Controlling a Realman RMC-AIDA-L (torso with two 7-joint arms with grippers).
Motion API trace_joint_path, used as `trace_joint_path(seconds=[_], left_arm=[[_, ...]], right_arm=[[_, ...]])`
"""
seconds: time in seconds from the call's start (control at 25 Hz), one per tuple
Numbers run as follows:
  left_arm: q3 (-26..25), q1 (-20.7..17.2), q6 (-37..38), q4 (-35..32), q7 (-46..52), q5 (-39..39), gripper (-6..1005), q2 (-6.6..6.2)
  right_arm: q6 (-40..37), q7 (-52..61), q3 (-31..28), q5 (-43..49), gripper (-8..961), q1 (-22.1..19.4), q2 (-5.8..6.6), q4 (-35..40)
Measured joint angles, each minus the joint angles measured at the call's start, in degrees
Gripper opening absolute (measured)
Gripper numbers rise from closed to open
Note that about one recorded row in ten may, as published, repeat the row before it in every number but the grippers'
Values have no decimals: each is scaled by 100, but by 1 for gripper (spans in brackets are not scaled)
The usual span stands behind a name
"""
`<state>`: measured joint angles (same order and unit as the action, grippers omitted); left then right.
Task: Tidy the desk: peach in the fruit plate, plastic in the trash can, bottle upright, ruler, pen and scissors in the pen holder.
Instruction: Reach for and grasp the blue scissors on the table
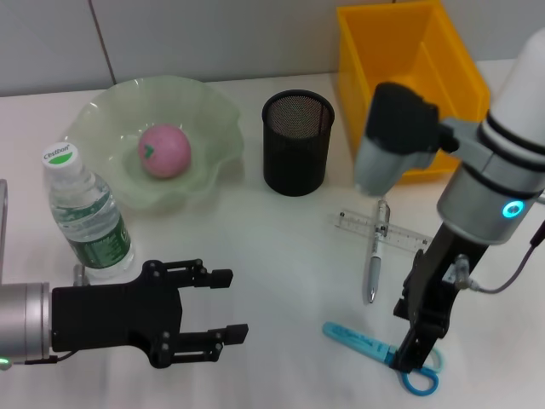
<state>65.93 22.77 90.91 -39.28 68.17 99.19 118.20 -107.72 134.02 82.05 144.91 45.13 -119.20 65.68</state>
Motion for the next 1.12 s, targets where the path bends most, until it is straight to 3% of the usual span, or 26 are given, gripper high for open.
trace_joint_path(seconds=[0.4,0.72,1.12], left_arm=[[-65,-64,-63,0,34,334,712,-29],[-192,-140,-32,0,99,482,712,-112],[-195,-151,-21,0,100,487,712,-105]], right_arm=[[655,317,1013,-43,768,-82,-41,51],[958,509,1475,-50,768,-122,-50,95],[1106,675,1825,-56,757,-95,-50,132]])
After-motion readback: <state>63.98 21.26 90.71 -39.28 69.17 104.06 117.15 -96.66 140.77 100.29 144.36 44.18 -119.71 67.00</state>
